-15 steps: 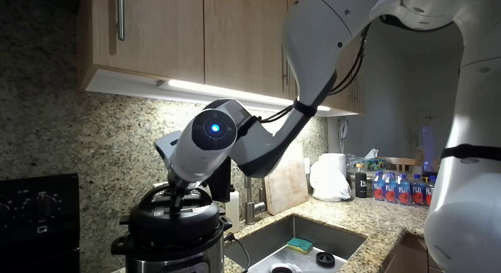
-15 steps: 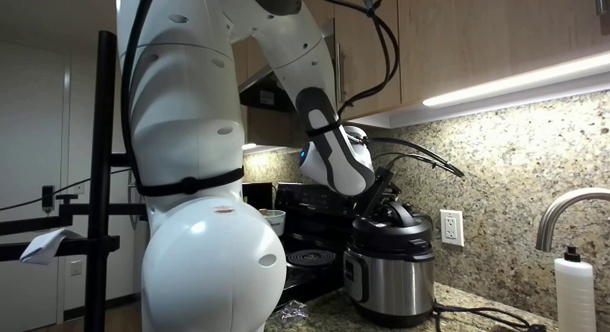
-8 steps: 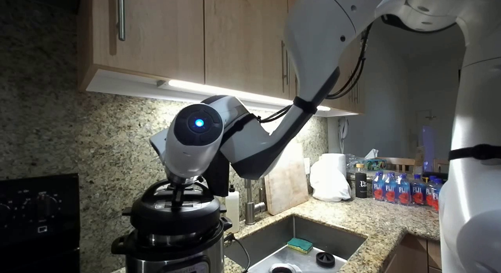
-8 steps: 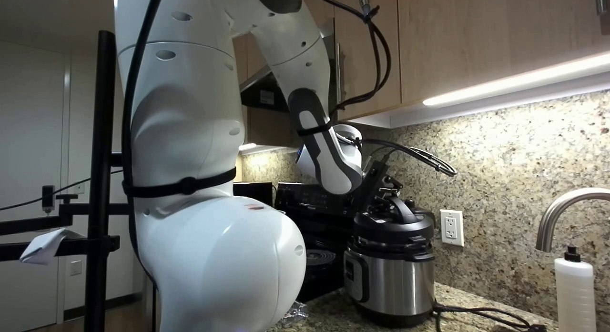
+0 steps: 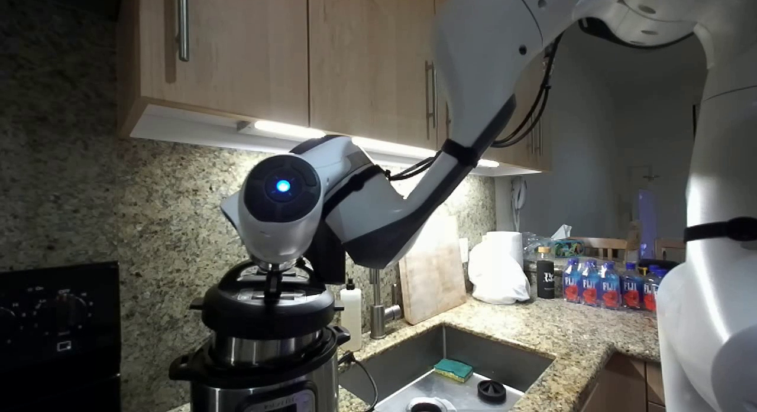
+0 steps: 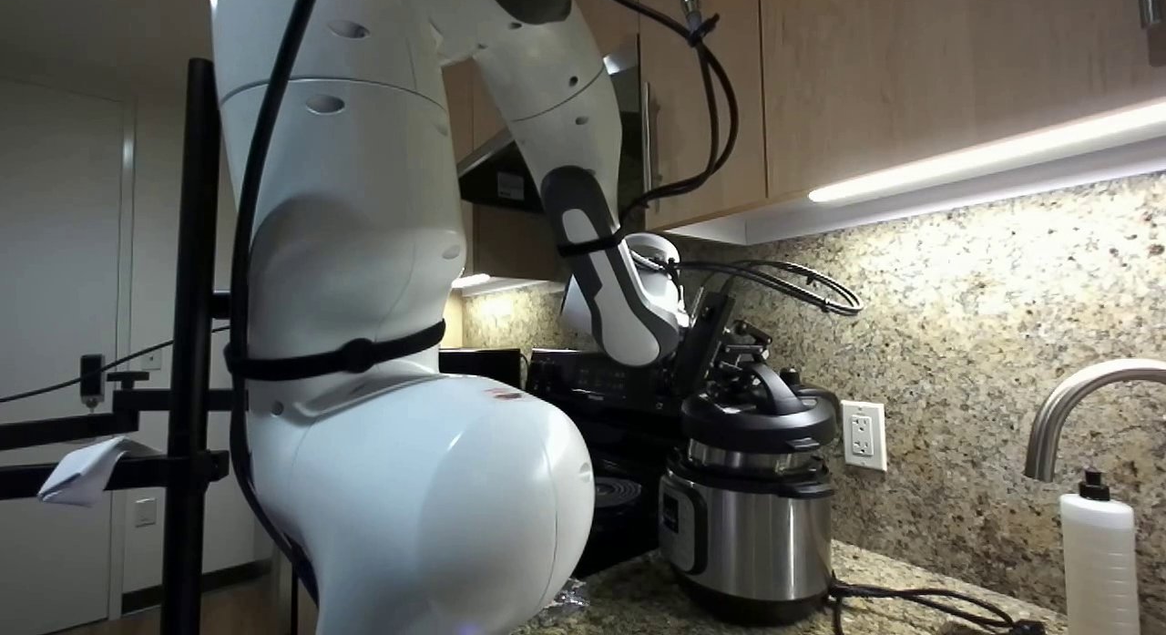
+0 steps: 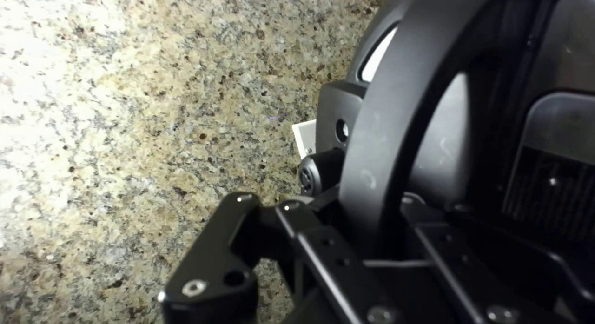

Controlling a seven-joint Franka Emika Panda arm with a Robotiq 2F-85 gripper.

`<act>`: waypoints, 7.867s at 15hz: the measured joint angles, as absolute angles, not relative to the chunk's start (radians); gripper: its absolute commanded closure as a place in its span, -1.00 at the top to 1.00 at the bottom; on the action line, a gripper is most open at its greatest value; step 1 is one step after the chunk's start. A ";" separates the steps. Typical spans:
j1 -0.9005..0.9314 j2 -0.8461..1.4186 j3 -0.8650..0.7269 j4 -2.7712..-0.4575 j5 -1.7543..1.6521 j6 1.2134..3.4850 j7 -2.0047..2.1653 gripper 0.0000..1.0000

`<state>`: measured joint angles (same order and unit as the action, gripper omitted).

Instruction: Uncover the cooker and put the lid on the counter

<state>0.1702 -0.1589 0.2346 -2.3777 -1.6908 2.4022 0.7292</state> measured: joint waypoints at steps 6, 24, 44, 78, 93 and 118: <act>0.202 -0.175 0.232 -2.371 -1.643 2.363 0.649 -0.98; 0.251 -0.212 0.229 -2.370 -1.435 2.198 0.484 -0.98; 0.112 -0.349 0.051 -2.438 -1.407 2.080 0.484 -0.98; -0.080 -0.212 -0.168 -2.486 -1.476 2.118 0.496 -0.98; -0.310 0.136 -0.342 -2.054 -1.528 2.316 0.496 -0.97; -0.506 0.589 -0.364 -1.631 -1.280 2.318 0.510 -0.97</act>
<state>-0.5064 0.5887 -0.3635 -1.6314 -1.2800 2.3176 0.5101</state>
